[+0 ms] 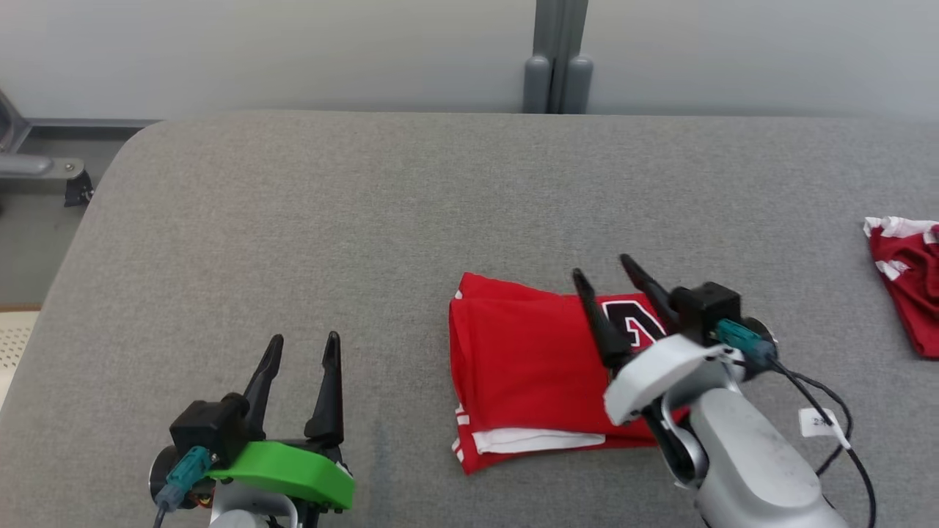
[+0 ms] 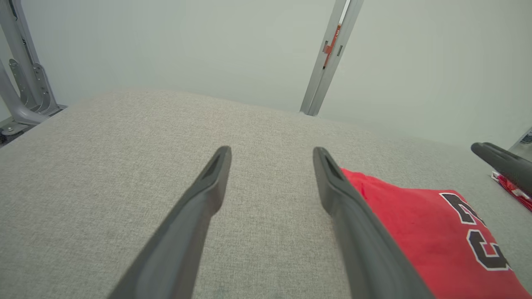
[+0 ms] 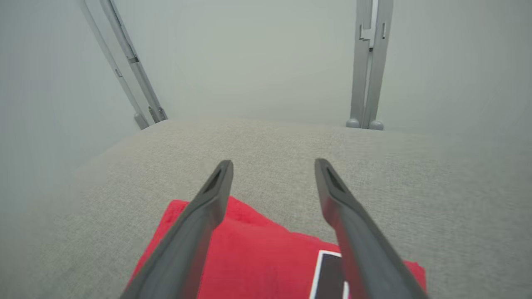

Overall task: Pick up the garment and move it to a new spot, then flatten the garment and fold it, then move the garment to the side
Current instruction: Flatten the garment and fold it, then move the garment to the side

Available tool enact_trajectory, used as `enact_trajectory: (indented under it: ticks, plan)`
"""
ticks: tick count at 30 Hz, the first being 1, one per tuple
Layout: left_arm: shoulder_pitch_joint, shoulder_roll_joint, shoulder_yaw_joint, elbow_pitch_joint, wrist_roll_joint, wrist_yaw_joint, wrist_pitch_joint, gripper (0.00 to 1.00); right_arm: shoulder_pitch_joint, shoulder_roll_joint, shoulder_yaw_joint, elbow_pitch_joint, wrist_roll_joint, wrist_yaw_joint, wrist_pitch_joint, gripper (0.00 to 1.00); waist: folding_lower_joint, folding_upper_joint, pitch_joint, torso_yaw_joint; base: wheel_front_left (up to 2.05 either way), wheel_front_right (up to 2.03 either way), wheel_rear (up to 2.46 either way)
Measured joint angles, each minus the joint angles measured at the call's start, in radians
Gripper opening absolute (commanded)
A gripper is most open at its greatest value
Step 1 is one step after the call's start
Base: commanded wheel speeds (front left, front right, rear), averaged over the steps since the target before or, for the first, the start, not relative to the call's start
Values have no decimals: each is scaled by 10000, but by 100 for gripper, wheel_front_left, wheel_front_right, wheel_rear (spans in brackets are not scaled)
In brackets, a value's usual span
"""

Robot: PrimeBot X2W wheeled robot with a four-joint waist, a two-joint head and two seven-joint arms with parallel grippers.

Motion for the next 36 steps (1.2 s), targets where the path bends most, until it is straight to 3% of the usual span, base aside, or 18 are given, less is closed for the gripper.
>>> enact_trajectory:
  ticks: [5, 11, 22, 36]
  plan:
    - [357, -431, 840, -105, 610, -98, -12, 100, 1447, -12, -1868, -1319, -842, 0, 0, 100, 0, 0, -188, -398, 0, 0, 0]
    - [1043, -890, 1810, -226, 1490, -410, -12, 100, 2840, -8, -2905, -2382, -1195, -2, 0, 100, 0, 0, -396, -788, 0, 0, 0]
    - [1795, -1546, 2903, -132, 2821, -1081, -12, 100, 3837, -4, -3078, -3356, -1170, 0, 0, 100, 0, 0, -658, -1113, 0, 0, 0]
    - [1945, -1939, 3549, 165, 3413, -1672, -12, 100, 3888, -4, -2949, -3463, -1091, 0, 0, 100, 0, 0, -803, -982, 0, 0, 0]
